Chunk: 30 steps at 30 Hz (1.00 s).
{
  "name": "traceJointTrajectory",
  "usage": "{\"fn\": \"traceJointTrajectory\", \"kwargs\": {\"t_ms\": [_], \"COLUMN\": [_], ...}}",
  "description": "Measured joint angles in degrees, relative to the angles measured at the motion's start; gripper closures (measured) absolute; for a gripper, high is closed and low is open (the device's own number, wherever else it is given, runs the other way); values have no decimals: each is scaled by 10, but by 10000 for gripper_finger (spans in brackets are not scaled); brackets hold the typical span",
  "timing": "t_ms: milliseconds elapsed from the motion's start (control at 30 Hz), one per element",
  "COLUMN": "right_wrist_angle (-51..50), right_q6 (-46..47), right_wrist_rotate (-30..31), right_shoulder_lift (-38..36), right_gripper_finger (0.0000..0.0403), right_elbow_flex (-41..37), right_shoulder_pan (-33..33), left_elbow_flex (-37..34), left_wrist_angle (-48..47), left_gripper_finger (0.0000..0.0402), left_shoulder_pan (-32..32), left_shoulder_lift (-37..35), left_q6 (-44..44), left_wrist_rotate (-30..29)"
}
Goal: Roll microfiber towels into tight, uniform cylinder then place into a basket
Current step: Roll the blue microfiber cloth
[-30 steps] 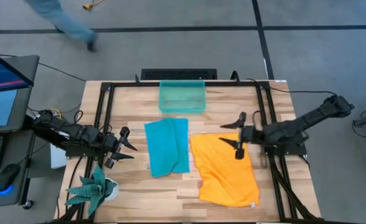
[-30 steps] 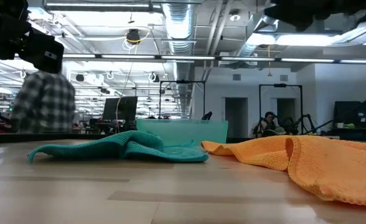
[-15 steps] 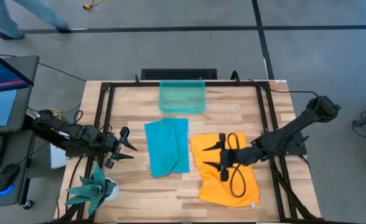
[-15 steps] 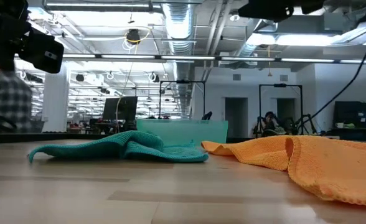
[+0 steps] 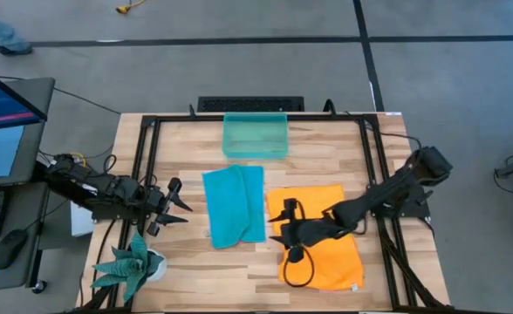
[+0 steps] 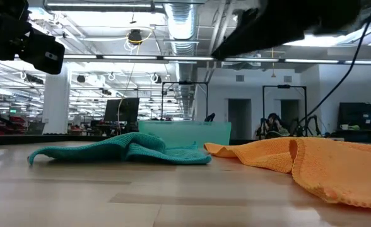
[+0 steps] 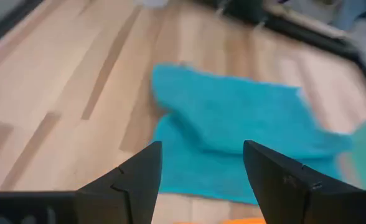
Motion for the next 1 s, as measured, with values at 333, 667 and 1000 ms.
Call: {"fn": "traceJointTrajectory", "kwargs": {"t_ms": [333, 667, 1000], "right_wrist_angle": [2, -89, -110], "right_q6": [-2, 7, 48], "right_wrist_rotate": [-87, -99, -110], "right_shoulder_lift": [121, 190, 190], "right_gripper_finger": [154, 154, 154], "right_elbow_flex": [94, 161, 160], "right_shoulder_pan": [-25, -26, -41], "left_elbow_flex": [0, 0, 0], "left_wrist_angle": [0, 0, 0], "left_gripper_finger": [251, 251, 251], "left_shoulder_pan": [0, 0, 0], "left_shoulder_lift": [1, 2, 2], "left_q6": [0, 0, -25], "left_wrist_rotate": [0, 0, 0]}}
